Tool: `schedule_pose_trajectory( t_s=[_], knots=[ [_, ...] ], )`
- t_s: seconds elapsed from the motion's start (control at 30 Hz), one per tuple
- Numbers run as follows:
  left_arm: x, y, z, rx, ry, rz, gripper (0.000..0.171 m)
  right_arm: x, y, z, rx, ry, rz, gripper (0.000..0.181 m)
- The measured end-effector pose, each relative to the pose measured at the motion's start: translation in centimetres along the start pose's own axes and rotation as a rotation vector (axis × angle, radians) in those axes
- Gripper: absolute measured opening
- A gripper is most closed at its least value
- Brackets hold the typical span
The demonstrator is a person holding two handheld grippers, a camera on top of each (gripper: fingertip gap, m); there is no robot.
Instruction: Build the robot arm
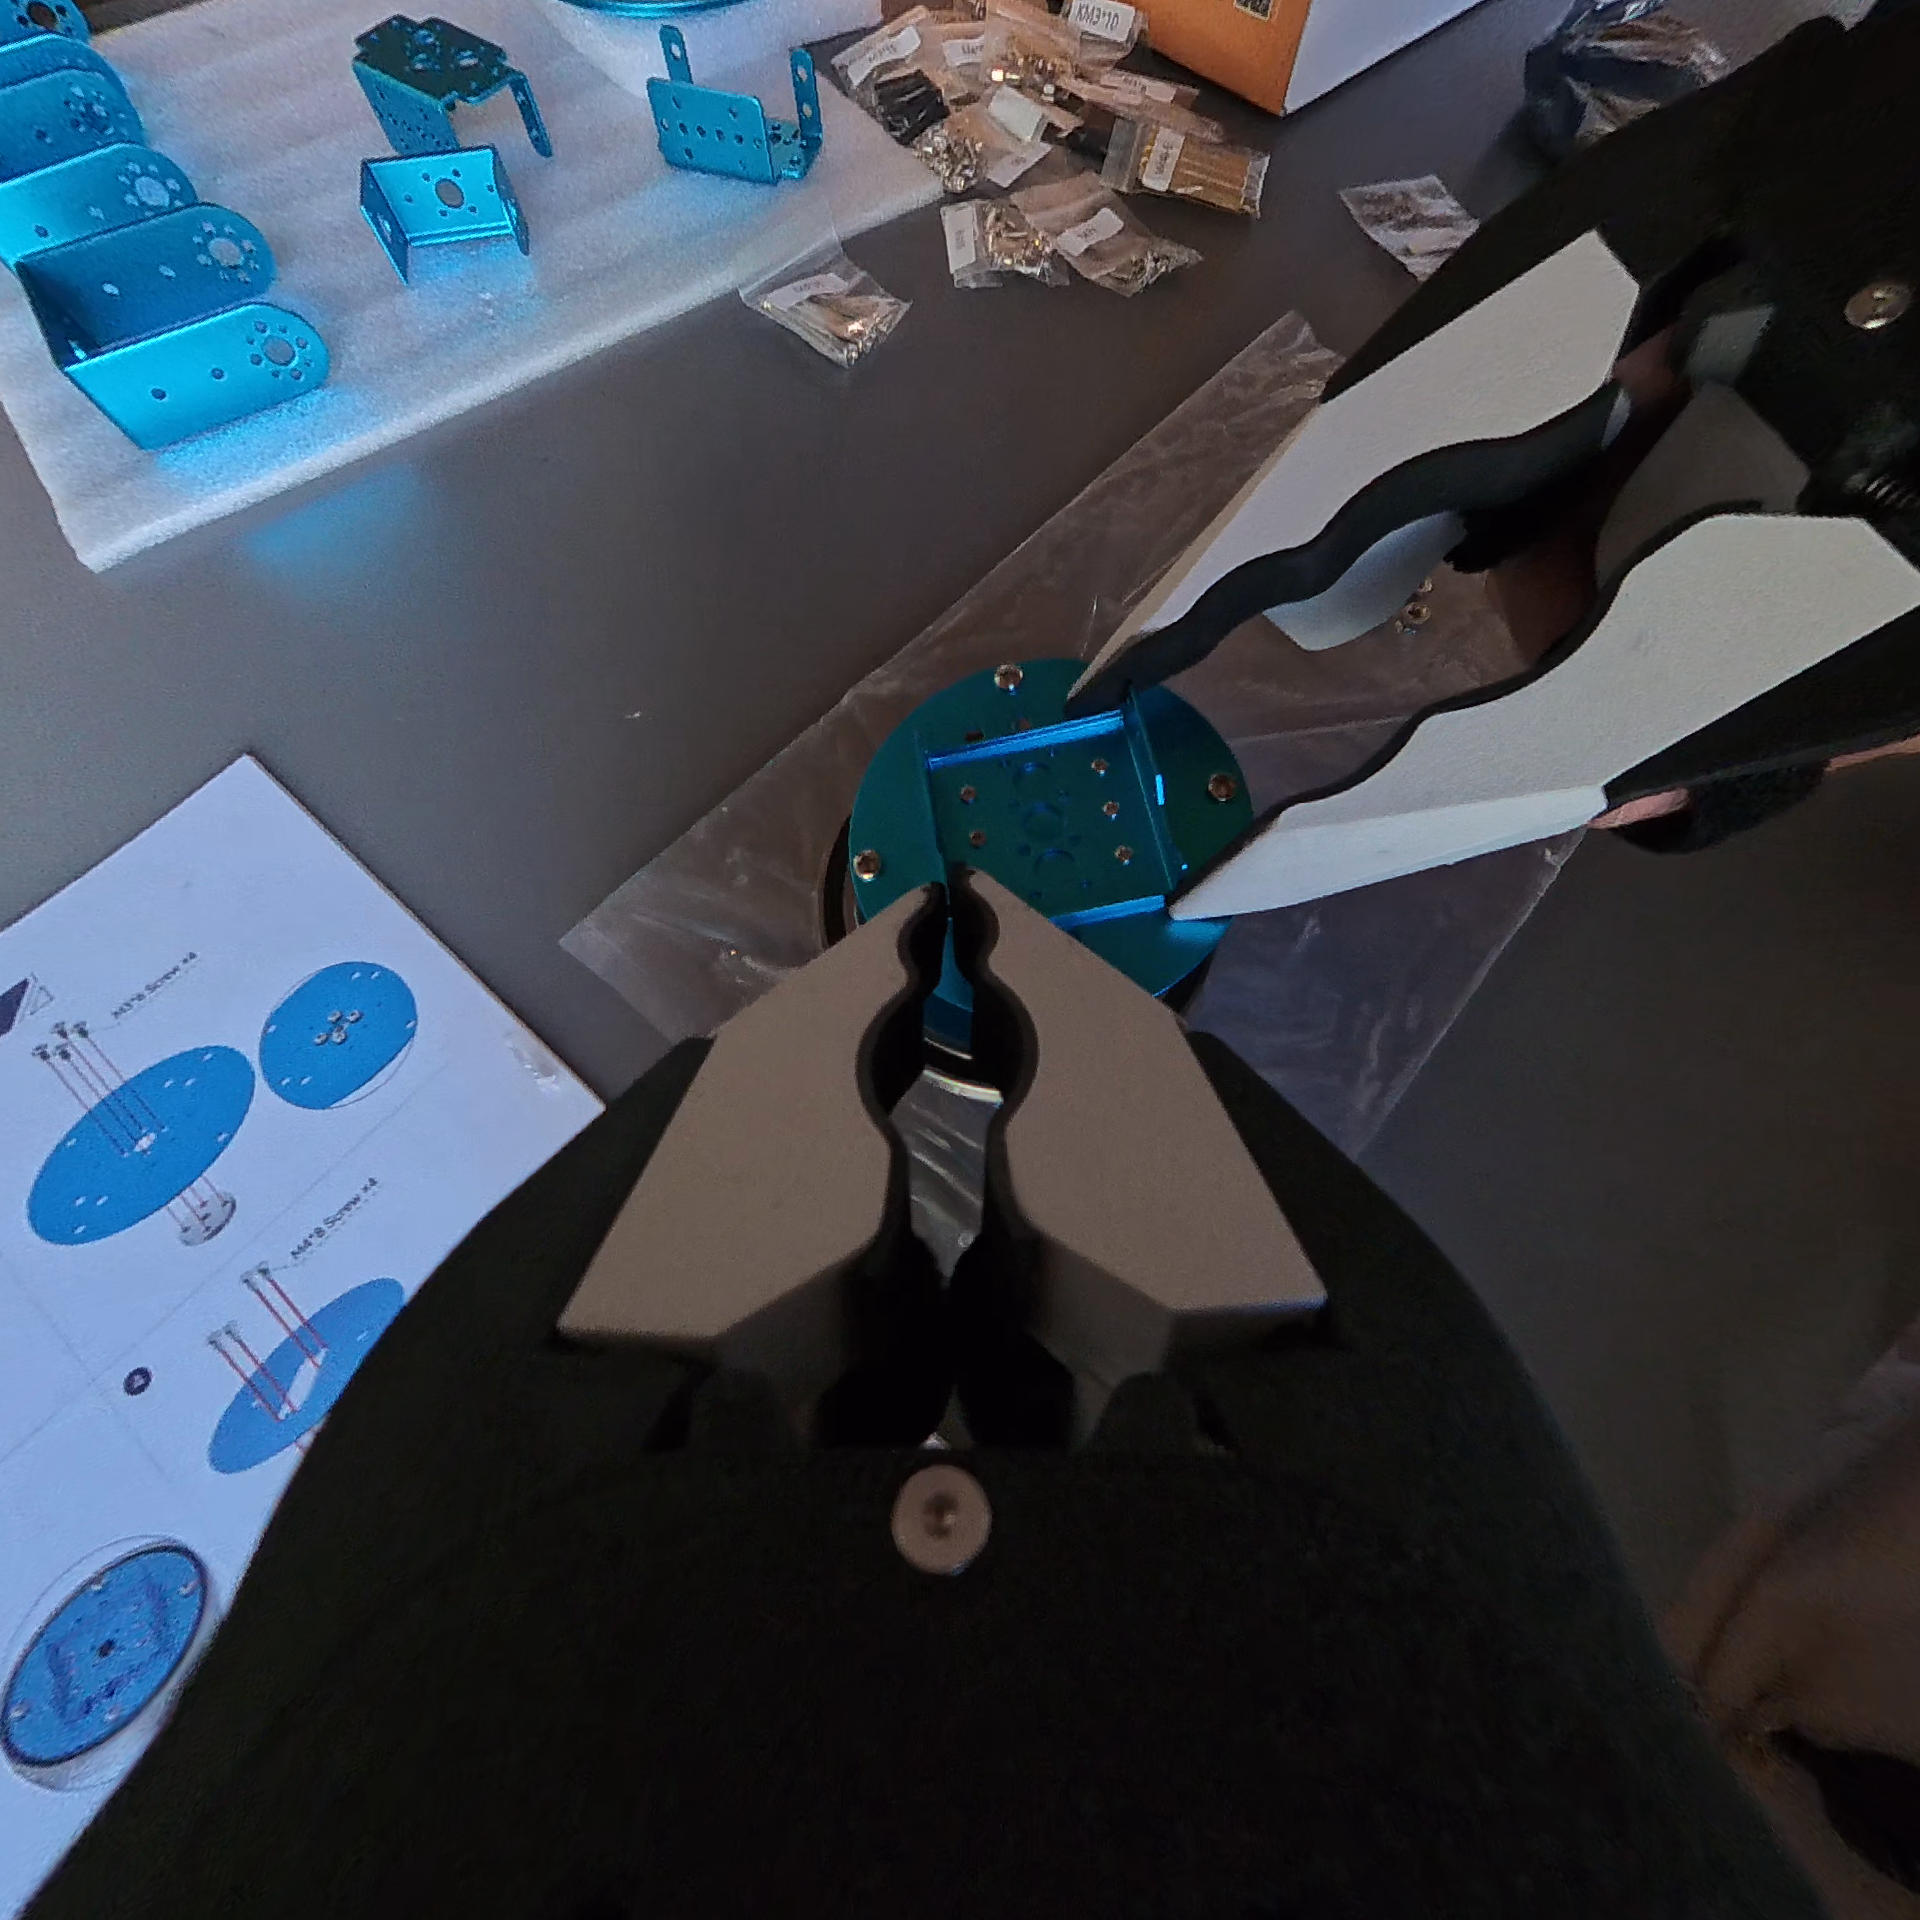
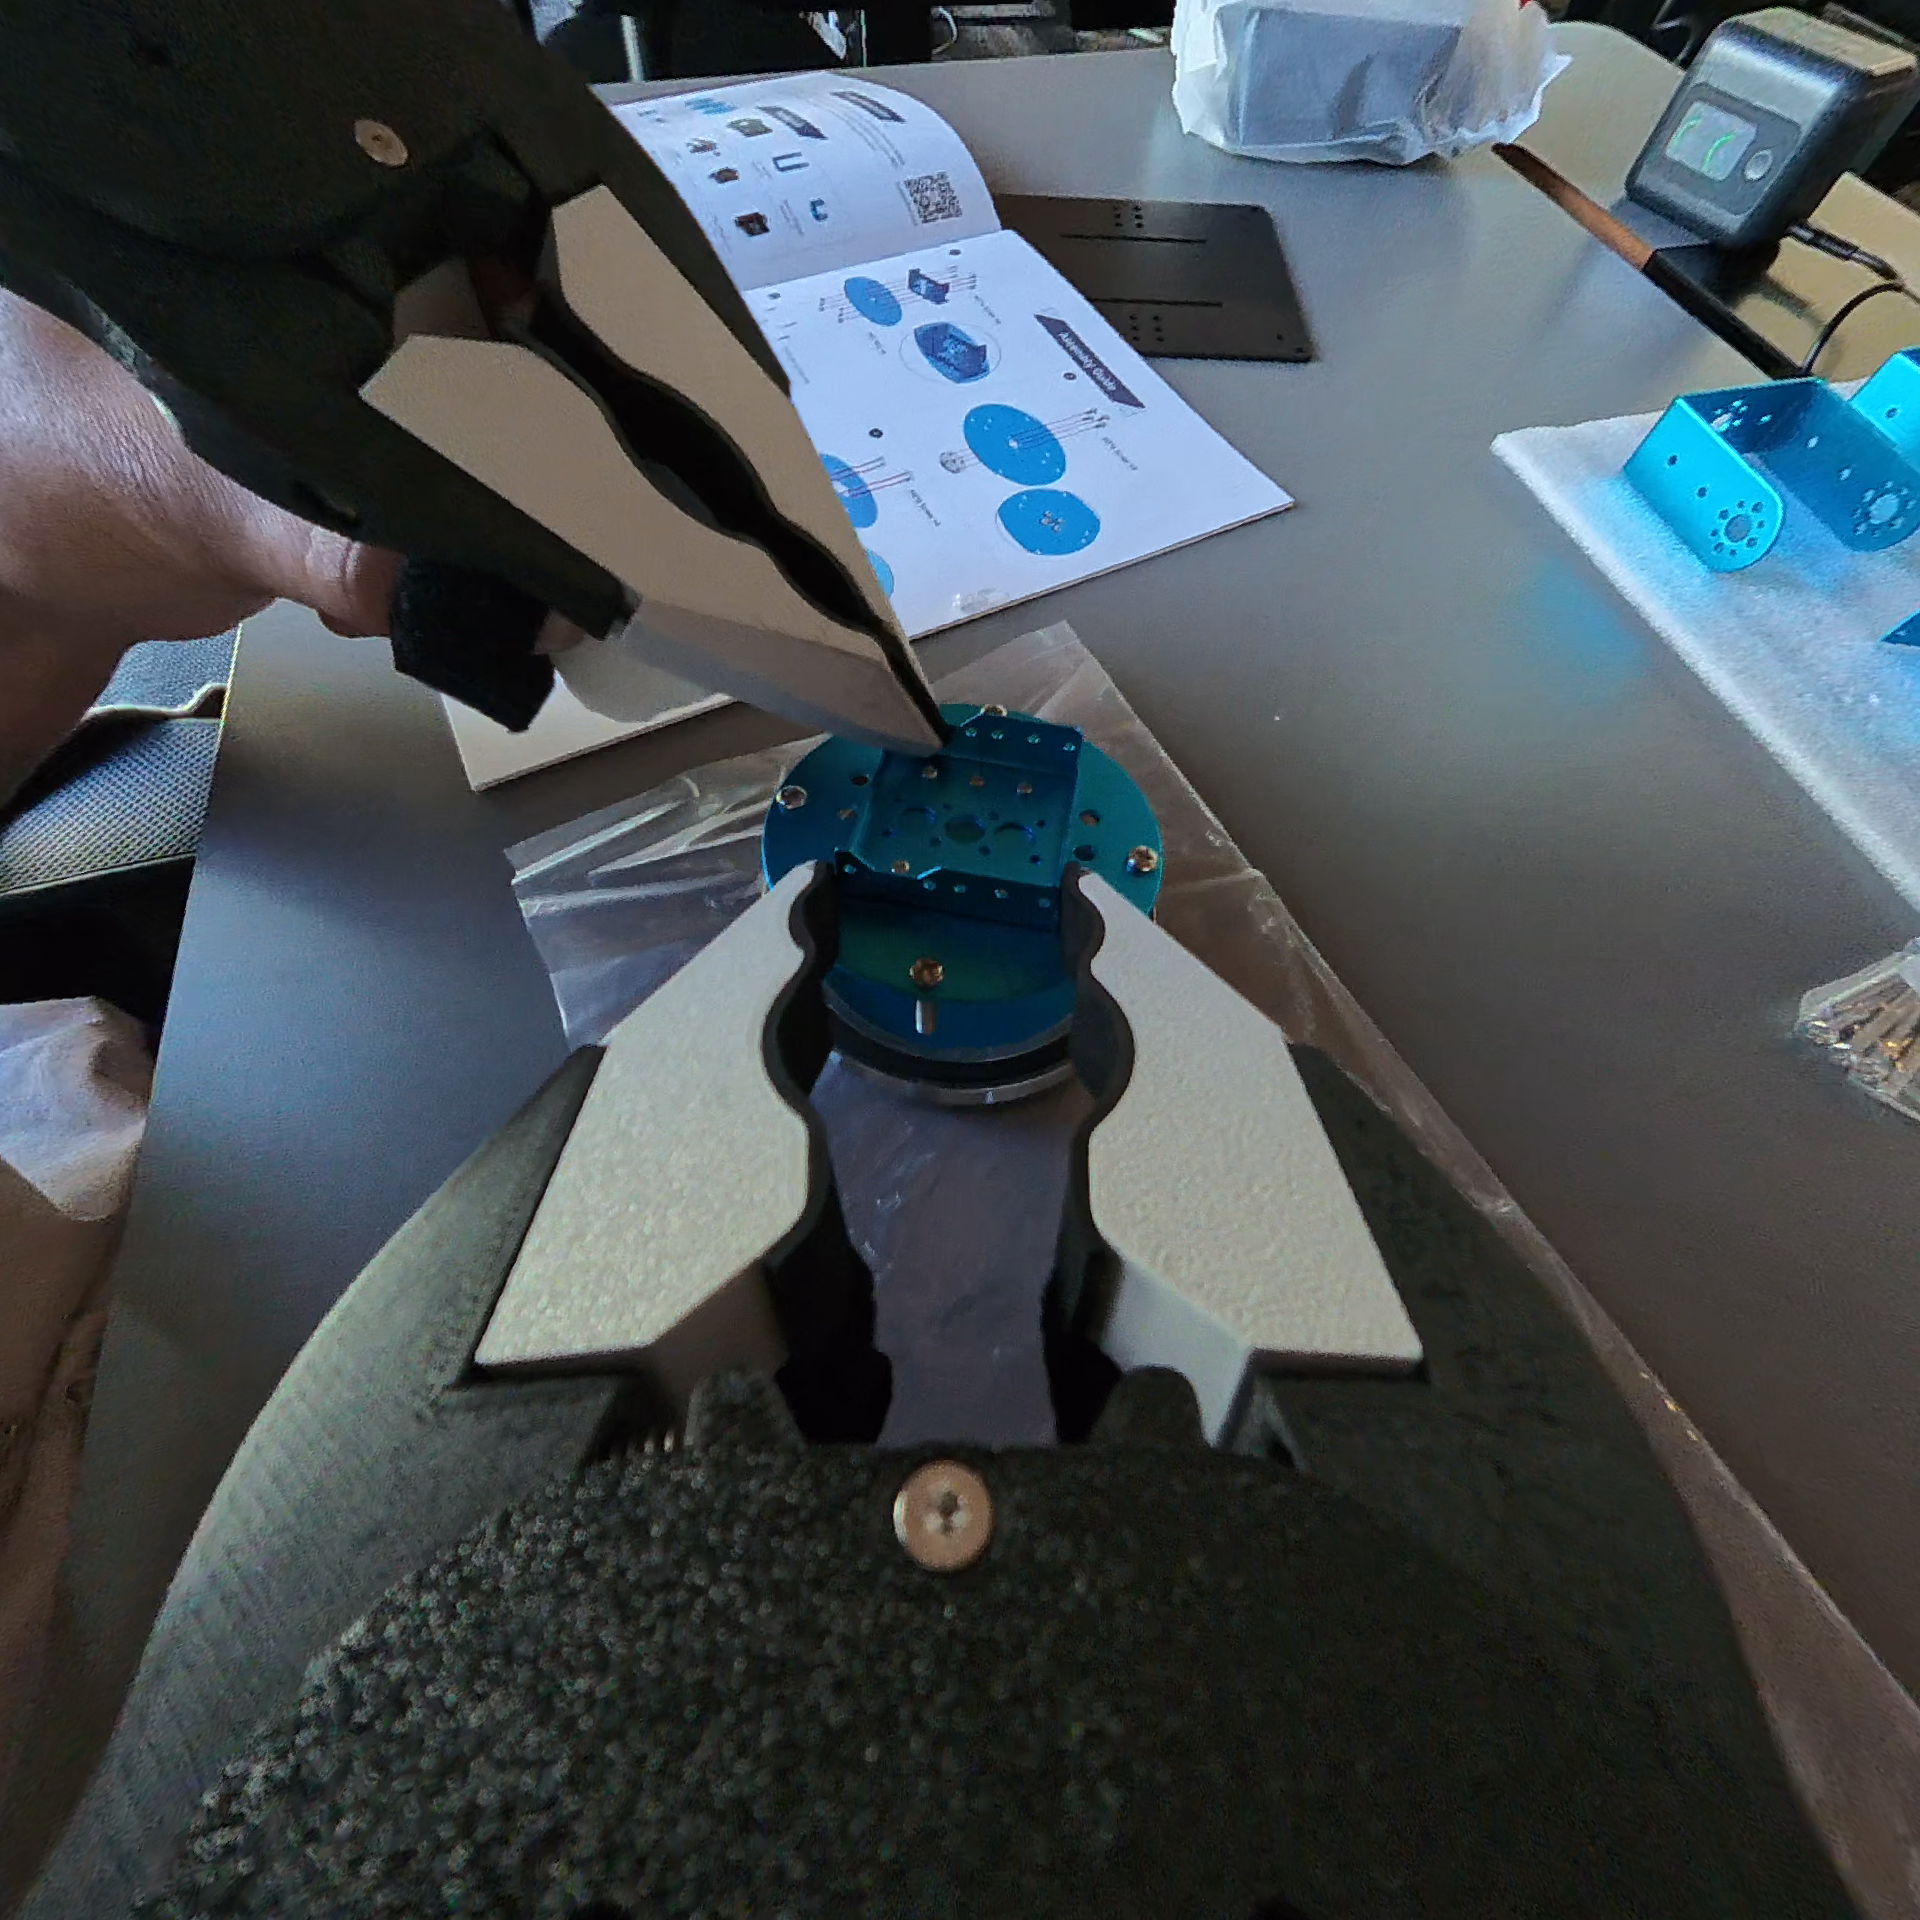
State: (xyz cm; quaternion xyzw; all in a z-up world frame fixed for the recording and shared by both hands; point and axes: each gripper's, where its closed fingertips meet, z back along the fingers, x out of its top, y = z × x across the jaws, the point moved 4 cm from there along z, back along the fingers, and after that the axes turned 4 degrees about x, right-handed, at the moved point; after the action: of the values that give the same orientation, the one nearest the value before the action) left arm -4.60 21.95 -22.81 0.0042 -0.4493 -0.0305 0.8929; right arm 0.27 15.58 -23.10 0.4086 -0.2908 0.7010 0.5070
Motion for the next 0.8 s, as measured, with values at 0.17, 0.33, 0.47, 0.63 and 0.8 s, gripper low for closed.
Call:
schedule_pose_trajectory(
  t_s=[0.17, 0.33, 0.47, 0.63, 0.8],
  knots=[
    [-0.26, -0.11, -0.21, 0.015, -0.002, 0.015, 0.000, -0.41, -0.09, -0.20, 0.038, 0.011, -0.035, 0.042],
    [-0.03, -0.08, -0.14, 0.044, -0.010, -0.007, 0.000, -0.43, -0.23, -0.25, 0.049, 0.005, -0.048, 0.041],
    [-0.12, -0.03, -0.25, 0.049, -0.015, -0.009, 0.000, -0.49, -0.32, -0.37, 0.046, 0.008, -0.024, 0.042],
    [-0.59, -0.01, -0.48, 0.050, -0.019, 0.002, 0.000, -0.77, -0.44, -0.62, 0.062, 0.016, 0.001, 0.042],
    [-0.84, 0.00, -0.60, 0.054, -0.024, 0.009, 0.000, -0.94, -0.59, -0.79, 0.086, 0.018, 0.001, 0.041]
  ],
)
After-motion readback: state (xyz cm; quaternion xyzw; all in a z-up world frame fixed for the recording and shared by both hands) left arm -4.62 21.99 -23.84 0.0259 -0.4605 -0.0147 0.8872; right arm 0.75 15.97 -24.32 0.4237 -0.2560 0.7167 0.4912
